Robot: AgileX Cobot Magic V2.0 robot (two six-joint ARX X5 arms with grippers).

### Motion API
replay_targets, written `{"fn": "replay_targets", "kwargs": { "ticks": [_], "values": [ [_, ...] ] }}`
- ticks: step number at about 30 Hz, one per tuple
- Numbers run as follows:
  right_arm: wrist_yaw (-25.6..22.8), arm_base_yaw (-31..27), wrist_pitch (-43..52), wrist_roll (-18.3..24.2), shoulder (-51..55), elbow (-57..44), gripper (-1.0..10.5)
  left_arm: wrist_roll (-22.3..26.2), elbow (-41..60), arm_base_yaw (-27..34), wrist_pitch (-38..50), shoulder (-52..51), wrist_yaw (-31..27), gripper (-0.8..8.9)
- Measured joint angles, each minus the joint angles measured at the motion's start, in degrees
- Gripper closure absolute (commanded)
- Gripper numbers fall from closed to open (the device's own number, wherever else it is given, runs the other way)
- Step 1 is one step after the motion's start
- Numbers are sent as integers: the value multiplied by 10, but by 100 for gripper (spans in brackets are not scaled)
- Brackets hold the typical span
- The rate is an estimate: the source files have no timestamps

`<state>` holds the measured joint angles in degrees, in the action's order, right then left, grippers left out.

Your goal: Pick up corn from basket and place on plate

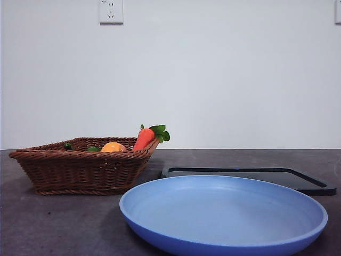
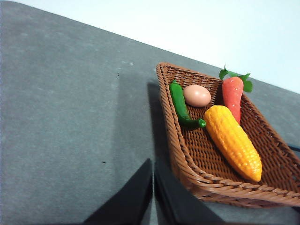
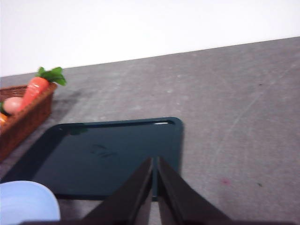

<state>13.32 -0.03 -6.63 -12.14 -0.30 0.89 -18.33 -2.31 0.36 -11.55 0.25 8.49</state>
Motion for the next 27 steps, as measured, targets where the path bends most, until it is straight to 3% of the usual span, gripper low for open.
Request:
{"fn": "replay_targets", "kwargs": {
  "ticks": [8, 15, 19, 27],
  "values": [
    [-2, 0, -10, -64, -1, 35, 944, -65, -23, 0, -36, 1, 50, 806],
    [-14, 0, -91, -71, -35, 148, 944, -108, -112, 0, -69, 12, 80, 806],
    [-4, 0, -169, -57, -94, 219, 944, -97, -171, 0, -144, 53, 93, 806],
    [68, 1, -341, 22, -256, 373, 944, -2, -305, 0, -270, 187, 136, 806]
  ]
}}
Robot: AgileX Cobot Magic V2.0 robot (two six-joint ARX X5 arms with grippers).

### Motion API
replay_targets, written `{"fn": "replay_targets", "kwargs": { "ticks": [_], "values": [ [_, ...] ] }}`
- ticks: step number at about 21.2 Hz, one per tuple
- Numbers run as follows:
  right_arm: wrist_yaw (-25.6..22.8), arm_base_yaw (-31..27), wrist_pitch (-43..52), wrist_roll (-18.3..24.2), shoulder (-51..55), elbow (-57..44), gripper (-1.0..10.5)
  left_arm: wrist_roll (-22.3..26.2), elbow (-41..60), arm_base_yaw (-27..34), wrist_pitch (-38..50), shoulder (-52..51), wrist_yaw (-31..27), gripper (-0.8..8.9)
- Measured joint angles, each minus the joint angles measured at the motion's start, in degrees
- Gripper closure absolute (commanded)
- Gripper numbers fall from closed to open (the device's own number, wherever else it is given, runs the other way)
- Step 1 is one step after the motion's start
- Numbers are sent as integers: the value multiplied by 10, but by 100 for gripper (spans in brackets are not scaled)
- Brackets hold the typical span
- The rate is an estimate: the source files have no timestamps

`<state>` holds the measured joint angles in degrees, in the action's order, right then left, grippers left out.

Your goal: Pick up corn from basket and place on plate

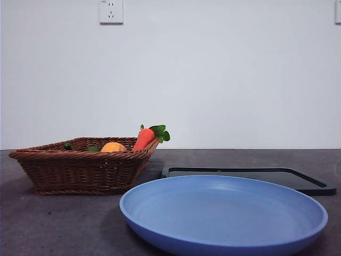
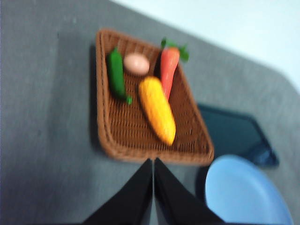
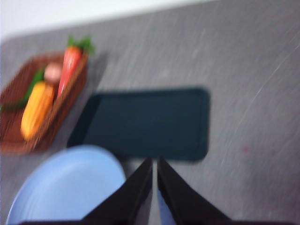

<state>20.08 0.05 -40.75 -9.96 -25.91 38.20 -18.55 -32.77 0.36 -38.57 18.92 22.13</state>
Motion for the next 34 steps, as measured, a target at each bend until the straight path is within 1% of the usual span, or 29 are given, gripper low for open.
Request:
{"fn": "replay_targets", "kwargs": {
  "ticks": [3, 7, 9, 11, 12, 13, 14, 15, 16, 17, 20, 23, 26, 34],
  "values": [
    [25, 7, -66, 38, -60, 44, 944, 43, -37, 0, -53, 55, 6, 806],
    [28, 23, -140, 82, -127, 87, 944, 93, -75, -1, -108, 123, 23, 806],
    [28, 35, -150, 95, -154, 92, 944, 107, -83, -3, -114, 156, 33, 806],
    [28, 43, -154, 99, -172, 92, 936, 115, -83, -4, -116, 175, 34, 793],
    [28, 45, -154, 100, -177, 92, 886, 116, -83, -4, -117, 180, 33, 742],
    [28, 45, -153, 101, -180, 92, 801, 116, -83, -4, -118, 183, 33, 654],
    [28, 45, -153, 102, -181, 92, 707, 116, -83, -4, -118, 183, 34, 543],
    [28, 45, -153, 101, -182, 92, 645, 116, -83, -4, -118, 185, 33, 446],
    [28, 45, -153, 101, -184, 92, 631, 115, -83, -4, -118, 185, 34, 386],
    [28, 45, -153, 101, -188, 92, 631, 116, -83, -4, -118, 185, 33, 374],
    [32, 45, -150, 101, -202, 92, 631, 116, -83, -4, -118, 185, 34, 374],
    [55, 52, -117, 100, -242, 92, 632, 116, -83, -4, -118, 185, 36, 374],
    [57, 78, -85, 97, -296, 92, 632, 115, -83, -4, -118, 185, 37, 374],
    [57, 151, 5, 95, -485, 92, 634, 115, -83, -4, -118, 185, 47, 374]
  ]
}}
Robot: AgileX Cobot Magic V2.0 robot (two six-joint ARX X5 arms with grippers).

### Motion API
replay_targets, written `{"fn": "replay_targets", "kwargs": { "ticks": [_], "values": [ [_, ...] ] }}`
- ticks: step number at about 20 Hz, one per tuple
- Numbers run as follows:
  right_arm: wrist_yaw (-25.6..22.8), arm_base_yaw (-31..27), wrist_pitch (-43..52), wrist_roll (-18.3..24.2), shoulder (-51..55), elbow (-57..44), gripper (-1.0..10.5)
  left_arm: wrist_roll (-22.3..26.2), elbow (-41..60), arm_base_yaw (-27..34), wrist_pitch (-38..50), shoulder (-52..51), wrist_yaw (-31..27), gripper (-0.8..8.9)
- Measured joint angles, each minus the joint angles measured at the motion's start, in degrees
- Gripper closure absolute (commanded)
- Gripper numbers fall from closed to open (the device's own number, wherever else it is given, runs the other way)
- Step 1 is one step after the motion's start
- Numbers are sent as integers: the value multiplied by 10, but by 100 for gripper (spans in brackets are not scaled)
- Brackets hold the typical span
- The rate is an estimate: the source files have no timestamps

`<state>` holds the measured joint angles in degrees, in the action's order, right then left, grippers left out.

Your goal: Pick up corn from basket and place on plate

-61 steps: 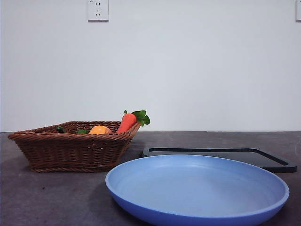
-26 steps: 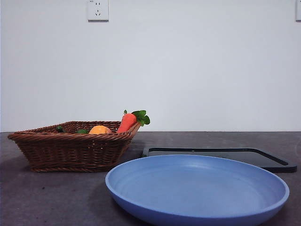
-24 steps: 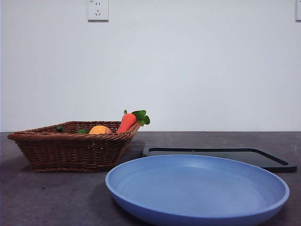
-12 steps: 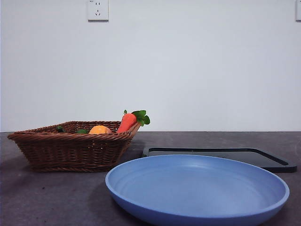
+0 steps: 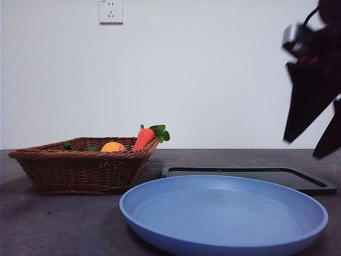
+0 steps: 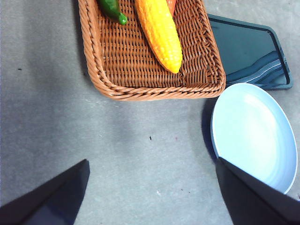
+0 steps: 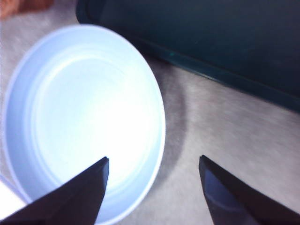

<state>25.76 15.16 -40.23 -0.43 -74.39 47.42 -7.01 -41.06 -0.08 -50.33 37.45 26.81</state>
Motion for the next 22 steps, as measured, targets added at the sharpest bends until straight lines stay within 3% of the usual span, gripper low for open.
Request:
{"fn": "replay_targets", "kwargs": {
  "ticks": [4, 10, 16, 22],
  "values": [
    [0, 23, 30, 0, -67, 0, 637, 0, 0, 0, 0, 0, 0, 374],
    [-2, 43, 67, 0, -124, 0, 741, 0, 0, 0, 0, 0, 0, 374],
    [-3, 47, 79, 0, -146, 0, 946, 0, 0, 0, 0, 0, 0, 374],
    [-2, 46, 71, -9, -141, 2, 945, -3, -4, -22, 25, 4, 1, 374]
  ]
}}
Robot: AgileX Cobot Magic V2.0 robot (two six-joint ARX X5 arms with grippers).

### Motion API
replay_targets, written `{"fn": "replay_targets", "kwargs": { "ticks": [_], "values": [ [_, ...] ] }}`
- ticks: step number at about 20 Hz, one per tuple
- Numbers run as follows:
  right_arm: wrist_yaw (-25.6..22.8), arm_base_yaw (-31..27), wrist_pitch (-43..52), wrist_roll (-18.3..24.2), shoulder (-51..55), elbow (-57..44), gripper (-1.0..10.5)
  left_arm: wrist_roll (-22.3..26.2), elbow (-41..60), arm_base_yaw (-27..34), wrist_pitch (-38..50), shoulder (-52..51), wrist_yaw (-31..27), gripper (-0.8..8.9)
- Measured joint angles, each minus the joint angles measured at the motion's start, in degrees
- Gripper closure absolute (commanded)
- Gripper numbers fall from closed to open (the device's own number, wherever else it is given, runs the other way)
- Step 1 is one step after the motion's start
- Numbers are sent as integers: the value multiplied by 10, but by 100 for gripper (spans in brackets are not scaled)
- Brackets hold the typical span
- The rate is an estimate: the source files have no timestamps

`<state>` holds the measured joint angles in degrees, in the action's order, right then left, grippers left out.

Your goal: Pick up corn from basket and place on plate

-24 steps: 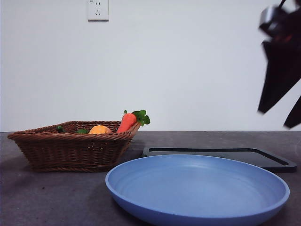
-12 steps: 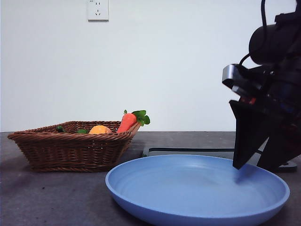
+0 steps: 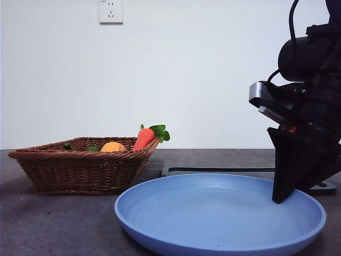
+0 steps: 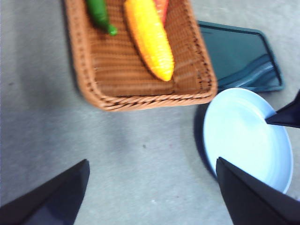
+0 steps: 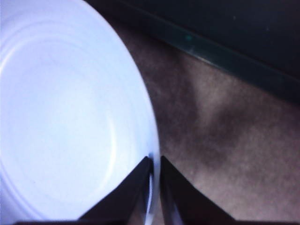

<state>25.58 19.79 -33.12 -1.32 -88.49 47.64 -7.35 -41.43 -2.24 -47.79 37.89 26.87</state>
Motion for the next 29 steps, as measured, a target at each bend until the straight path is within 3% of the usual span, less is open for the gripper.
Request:
{"fn": "replay_targets", "kwargs": {
  "ticks": [6, 14, 16, 22, 29],
  "values": [
    [-4, -1, -53, 0, 108, 3, 945, -41, -60, -63, 77, 81, -16, 374],
    [-22, -14, -141, -6, 286, 44, 945, -70, -201, -194, 137, 333, -183, 374],
    [-37, -14, -158, -11, 319, 60, 945, -70, -248, -208, 137, 409, -222, 374],
    [-78, -15, -201, -21, 401, 109, 945, -70, -359, -227, 129, 603, -262, 374],
    [-93, -15, -212, -31, 444, 113, 945, -71, -367, -235, 145, 700, -289, 385]
  ]
}}
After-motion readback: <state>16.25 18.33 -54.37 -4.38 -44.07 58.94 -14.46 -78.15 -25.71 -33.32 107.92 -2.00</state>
